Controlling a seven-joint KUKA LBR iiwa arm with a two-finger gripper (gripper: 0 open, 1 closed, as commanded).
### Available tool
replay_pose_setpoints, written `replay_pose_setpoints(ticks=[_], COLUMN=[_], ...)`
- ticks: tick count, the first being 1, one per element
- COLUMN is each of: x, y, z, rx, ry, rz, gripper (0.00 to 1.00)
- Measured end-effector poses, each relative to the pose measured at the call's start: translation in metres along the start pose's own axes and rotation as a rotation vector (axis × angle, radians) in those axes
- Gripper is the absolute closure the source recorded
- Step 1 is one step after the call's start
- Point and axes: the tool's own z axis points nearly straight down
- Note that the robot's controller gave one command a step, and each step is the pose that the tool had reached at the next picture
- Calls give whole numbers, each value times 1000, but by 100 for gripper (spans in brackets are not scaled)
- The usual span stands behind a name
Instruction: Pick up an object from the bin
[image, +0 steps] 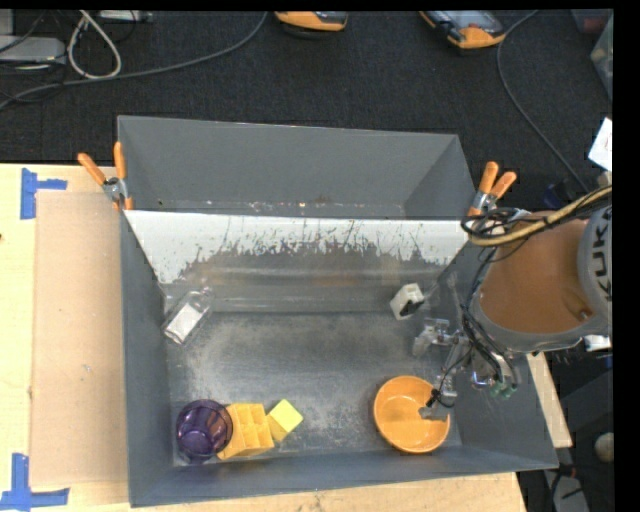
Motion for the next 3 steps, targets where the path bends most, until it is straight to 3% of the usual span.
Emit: replay_pose_setpoints(ticks=[1, 2, 3], x=[-19, -16, -11], y=[12, 20, -1], z=[17, 63, 61], rx=[1, -2, -1], ry=[3, 14, -1], rz=[-114, -304, -625], gripper=[0, 0, 100])
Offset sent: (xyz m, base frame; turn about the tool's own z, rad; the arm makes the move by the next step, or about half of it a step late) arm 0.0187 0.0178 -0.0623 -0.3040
